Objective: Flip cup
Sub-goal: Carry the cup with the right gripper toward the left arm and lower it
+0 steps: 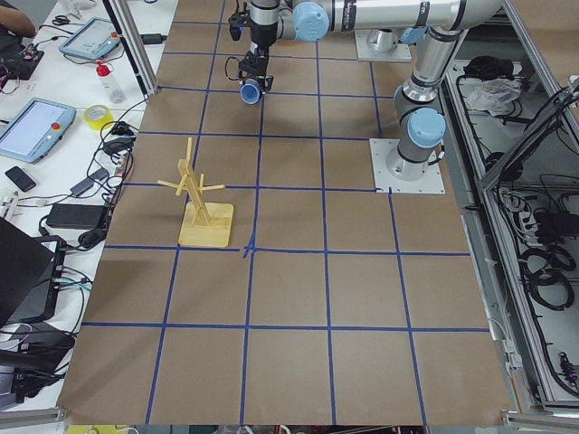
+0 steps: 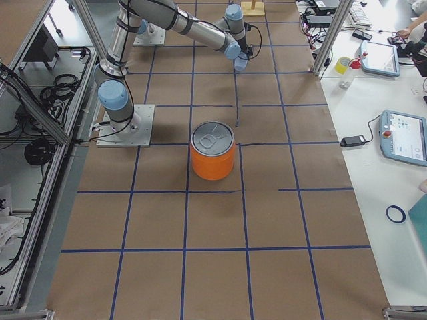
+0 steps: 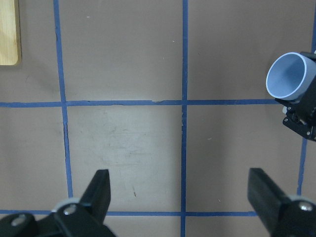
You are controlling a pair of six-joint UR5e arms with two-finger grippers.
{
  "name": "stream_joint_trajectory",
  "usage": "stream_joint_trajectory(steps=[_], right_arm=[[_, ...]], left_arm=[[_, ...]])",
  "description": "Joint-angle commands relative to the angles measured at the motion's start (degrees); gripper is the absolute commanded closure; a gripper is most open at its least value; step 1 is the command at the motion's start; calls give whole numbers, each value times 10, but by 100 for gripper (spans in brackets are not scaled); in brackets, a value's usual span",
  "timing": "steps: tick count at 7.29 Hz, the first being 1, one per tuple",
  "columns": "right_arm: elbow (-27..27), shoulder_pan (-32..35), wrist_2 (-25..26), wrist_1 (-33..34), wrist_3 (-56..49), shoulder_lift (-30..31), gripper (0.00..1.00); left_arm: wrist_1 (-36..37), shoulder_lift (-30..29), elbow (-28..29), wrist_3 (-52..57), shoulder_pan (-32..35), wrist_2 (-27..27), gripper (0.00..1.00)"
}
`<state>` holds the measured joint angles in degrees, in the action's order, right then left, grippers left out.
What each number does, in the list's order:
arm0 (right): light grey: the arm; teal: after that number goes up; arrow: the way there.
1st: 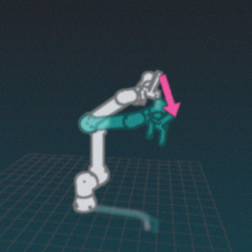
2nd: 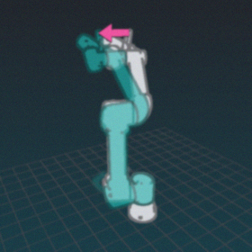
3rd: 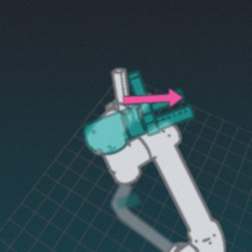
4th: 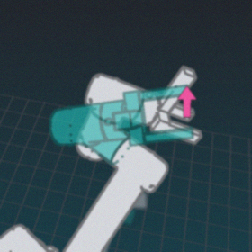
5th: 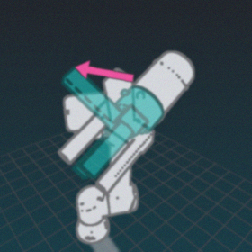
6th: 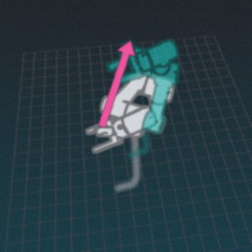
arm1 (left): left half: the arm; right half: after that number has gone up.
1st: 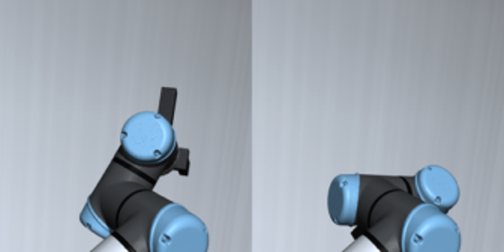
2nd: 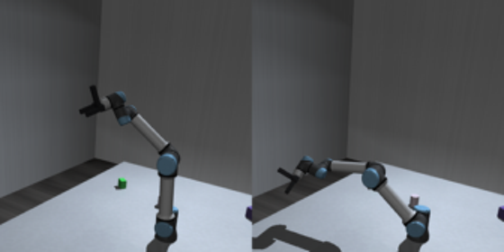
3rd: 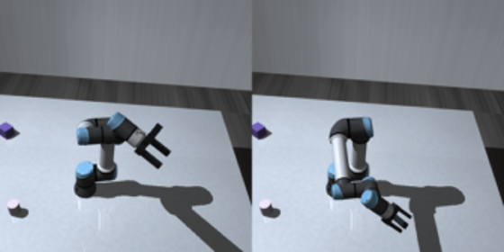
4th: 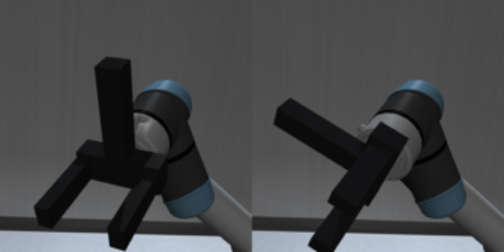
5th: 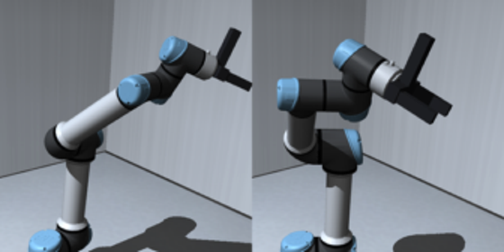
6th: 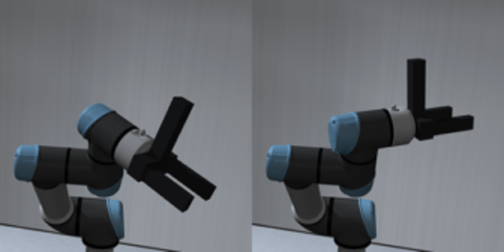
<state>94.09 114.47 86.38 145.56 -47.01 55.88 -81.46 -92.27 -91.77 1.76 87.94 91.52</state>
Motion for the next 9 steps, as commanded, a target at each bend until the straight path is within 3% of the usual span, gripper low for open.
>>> stream_joint_trajectory(steps=[1,2,4,5,9], right_arm=[[0,1,-2,-1,-37,-1,73],[0,1,-4,-5,-42,-1,59],[1,1,-9,-14,-41,1,14],[0,1,-8,-19,-39,2,10],[-15,-20,-49,-46,-33,54,13]], left_arm=[[5,2,-5,6,-1,4,0],[8,2,-12,5,-1,3,0],[11,0,-15,9,-3,6,0],[10,0,-12,8,-7,-1,0],[11,-2,-15,8,-8,6,0]])
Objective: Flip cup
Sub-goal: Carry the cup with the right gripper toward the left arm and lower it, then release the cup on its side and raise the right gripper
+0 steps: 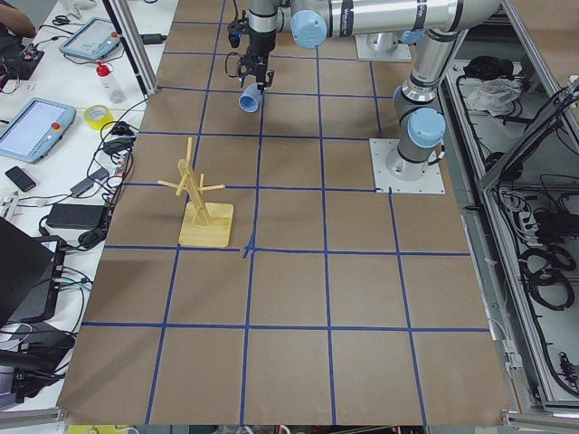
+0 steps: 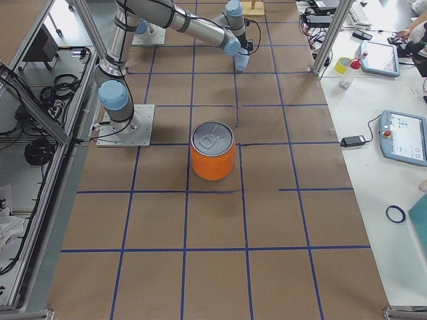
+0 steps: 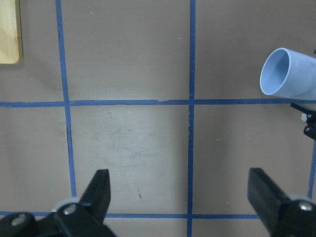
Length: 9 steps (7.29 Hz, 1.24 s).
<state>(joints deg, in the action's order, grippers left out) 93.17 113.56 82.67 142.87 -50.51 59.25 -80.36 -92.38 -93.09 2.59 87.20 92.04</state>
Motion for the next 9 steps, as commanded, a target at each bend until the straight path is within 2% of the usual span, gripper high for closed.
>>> stream_joint_trajectory(steps=[1,2,4,5,6,7,8,9], right_arm=[[-14,-34,-23,-70,8,49,13],[-16,-67,-53,-109,25,84,13],[-5,-136,-55,-173,60,124,12],[5,-161,-56,-183,86,126,9],[5,-170,-52,-185,145,129,1],[3,-173,-35,-208,155,144,0],[3,-182,-9,-251,184,184,0],[3,-205,7,-293,243,218,0]], left_arm=[[-3,-7,-2,0,0,3,0],[-2,-7,-3,0,0,2,0],[-1,-10,-13,3,-1,-1,0],[0,-17,-14,6,-3,-6,0],[40,-52,-17,11,-2,-19,0],[93,-88,-19,13,-2,-87,0],[154,-125,-20,15,-2,-146,0],[178,-159,-20,10,0,-183,0]])
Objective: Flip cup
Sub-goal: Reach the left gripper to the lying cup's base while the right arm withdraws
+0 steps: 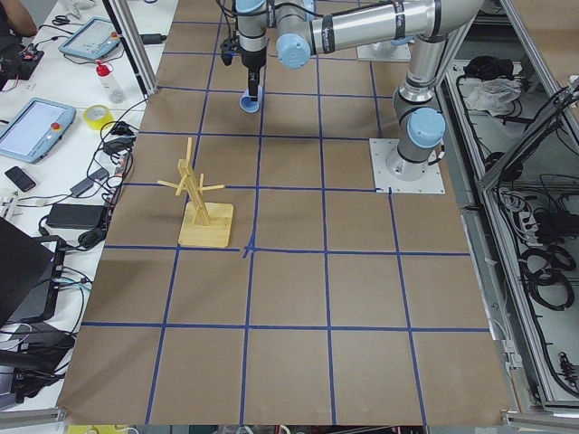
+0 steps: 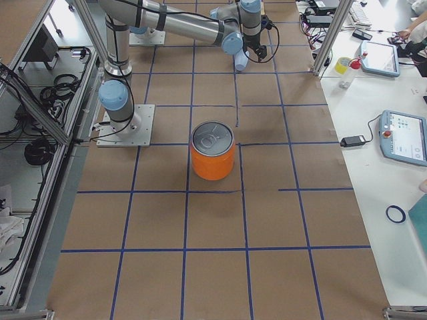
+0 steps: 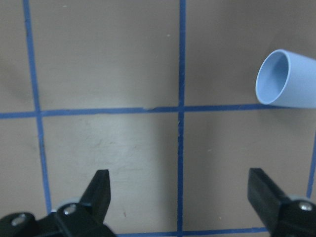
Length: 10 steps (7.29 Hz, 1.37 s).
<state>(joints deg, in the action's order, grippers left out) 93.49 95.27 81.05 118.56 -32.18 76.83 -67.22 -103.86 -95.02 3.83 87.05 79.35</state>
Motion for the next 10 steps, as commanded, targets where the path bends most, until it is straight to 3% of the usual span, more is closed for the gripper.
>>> stream_joint_trajectory(steps=[1,4,7,9,10], right_arm=[[-1,-42,25,-101,110,66,0],[-1,-69,70,-119,246,95,0],[-11,-81,61,-197,282,130,0],[-21,-83,14,-219,283,131,0],[-20,-82,18,-228,282,132,0]], left_arm=[[53,-77,-1,-1,1,-106,0],[108,-129,-7,-13,22,-203,0],[124,-157,-24,-22,42,-204,0],[125,-165,-24,-46,44,-210,0],[120,-168,-26,-48,44,-223,14]])
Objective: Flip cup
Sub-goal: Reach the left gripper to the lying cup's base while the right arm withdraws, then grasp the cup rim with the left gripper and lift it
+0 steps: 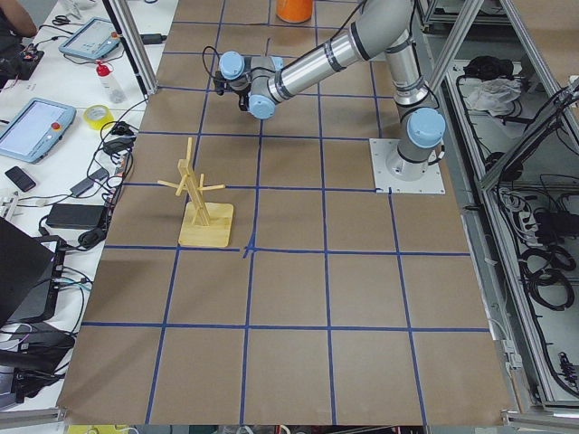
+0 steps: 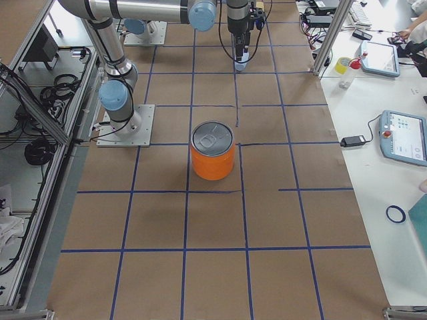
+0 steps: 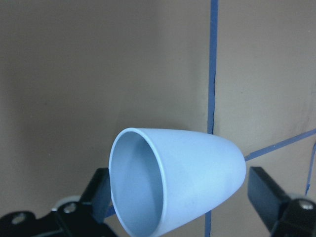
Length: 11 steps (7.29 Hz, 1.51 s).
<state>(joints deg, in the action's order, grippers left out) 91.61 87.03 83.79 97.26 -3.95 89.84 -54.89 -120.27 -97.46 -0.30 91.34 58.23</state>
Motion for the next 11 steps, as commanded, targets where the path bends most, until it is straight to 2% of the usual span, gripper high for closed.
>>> stream_joint_trajectory(steps=[1,2,3,6,9,10,11], right_arm=[[-1,0,-9,-18,0,0,0],[-1,-2,-8,-18,0,0,0],[-2,-4,-3,-16,-2,1,0],[-6,-4,4,-12,-8,0,0],[-6,-4,2,-4,-9,2,0],[-6,-4,3,-4,-10,2,0],[-6,-6,3,-4,-10,2,0]], left_arm=[[-8,-6,-1,-13,2,-13,47],[-9,-8,-1,-15,2,-14,58],[-7,-6,4,-32,2,-15,100],[0,2,13,-127,1,-15,100],[-11,4,72,-249,2,15,100],[-11,13,80,-252,2,43,100],[-11,25,91,-248,7,105,100]])
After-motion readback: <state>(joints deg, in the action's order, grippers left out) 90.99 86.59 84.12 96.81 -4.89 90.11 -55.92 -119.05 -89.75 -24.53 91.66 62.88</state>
